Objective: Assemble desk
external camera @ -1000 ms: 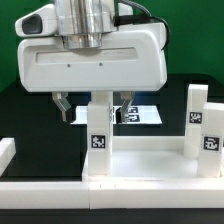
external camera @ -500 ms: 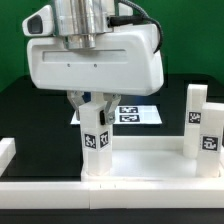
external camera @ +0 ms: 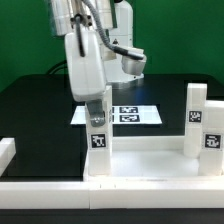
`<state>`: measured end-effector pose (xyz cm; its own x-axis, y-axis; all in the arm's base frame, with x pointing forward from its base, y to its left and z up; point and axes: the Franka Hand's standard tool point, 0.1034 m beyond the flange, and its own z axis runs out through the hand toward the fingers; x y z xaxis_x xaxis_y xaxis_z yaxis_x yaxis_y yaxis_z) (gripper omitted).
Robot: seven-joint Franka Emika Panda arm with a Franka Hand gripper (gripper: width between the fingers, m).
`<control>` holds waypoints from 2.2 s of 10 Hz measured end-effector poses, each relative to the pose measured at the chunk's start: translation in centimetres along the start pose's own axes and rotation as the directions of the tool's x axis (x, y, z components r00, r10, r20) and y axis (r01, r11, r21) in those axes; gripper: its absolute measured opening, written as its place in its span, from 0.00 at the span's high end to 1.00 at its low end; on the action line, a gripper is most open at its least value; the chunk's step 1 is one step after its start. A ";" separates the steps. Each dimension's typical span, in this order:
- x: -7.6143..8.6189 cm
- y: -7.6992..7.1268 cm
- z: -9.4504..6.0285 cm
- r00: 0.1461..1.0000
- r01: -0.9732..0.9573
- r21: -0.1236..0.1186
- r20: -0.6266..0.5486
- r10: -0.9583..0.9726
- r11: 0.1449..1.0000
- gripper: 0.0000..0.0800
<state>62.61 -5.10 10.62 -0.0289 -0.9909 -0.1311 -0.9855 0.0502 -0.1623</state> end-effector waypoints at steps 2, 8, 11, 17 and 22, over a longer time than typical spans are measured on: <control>0.0 0.0 0.0 1.000 -0.003 -0.001 -0.001 0.003 1.000 0.64; -0.3 -0.1 -0.5 0.802 0.598 -0.065 0.064 -0.594 0.799 0.20; 0.1 0.0 -0.7 0.476 0.878 -0.096 0.077 -0.876 0.469 0.19; 0.1 0.3 -0.4 0.181 0.980 -0.101 0.116 -0.977 0.170 0.53; 0.0 -0.1 -0.3 0.779 0.623 -0.095 -0.003 -0.626 0.776 0.64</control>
Offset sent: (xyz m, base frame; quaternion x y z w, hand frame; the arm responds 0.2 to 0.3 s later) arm 0.0059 -0.0010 0.0059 -0.0982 -0.0259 -0.3626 0.9264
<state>62.62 -5.13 10.95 0.5944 -0.8042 0.0021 -0.7988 -0.5907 -0.1143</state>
